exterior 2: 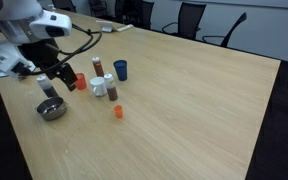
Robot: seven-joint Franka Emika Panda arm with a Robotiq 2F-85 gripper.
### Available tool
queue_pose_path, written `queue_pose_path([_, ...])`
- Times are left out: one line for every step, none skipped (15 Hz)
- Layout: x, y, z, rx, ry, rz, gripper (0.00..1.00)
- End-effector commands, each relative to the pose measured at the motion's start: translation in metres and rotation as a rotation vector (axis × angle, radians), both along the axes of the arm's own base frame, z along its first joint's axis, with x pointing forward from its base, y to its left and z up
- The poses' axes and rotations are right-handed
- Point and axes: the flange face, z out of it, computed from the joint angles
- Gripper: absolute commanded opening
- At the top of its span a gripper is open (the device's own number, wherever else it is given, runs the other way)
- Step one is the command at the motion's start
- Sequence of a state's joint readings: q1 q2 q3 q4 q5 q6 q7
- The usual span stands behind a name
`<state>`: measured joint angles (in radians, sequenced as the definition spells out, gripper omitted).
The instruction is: Move the bottle on the right backwards
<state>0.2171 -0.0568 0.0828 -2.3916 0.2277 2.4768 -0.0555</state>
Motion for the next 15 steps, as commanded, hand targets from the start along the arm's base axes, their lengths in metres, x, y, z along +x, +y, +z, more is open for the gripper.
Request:
queue_pose_path([0.034,0.006,-0.017,-0.014,0.132,-0.109,1.00])
queue_pose_path([0.047,0.006,-0.024,-0.018,0.167,-0.142,1.00])
queue_pose_path([0.065,0.006,-0.032,-0.025,0.178,-0.186,1.00])
queue_pose_path([0.084,0.008,-0.039,-0.012,0.195,-0.228,1.00])
queue_pose_path([0.102,0.009,-0.043,0.007,0.206,-0.268,1.00])
queue_pose_path([0.122,0.012,-0.046,0.034,0.217,-0.314,1.00])
queue_pose_path([0.139,0.014,-0.048,0.065,0.224,-0.355,1.00])
queue_pose_path([0.157,0.016,-0.049,0.102,0.228,-0.402,1.00])
queue_pose_path([0.174,0.015,-0.053,0.127,0.209,-0.453,1.00])
queue_pose_path([0.151,0.014,-0.051,0.085,0.175,-0.387,1.00])
queue_pose_path([0.161,0.015,-0.055,0.092,0.171,-0.398,1.00])
queue_pose_path([0.160,0.015,-0.059,0.089,0.177,-0.397,1.00])
queue_pose_path([0.159,0.016,-0.060,0.088,0.180,-0.395,1.00])
queue_pose_path([0.158,0.016,-0.058,0.088,0.179,-0.394,1.00])
queue_pose_path([0.158,0.017,-0.056,0.089,0.176,-0.393,1.00])
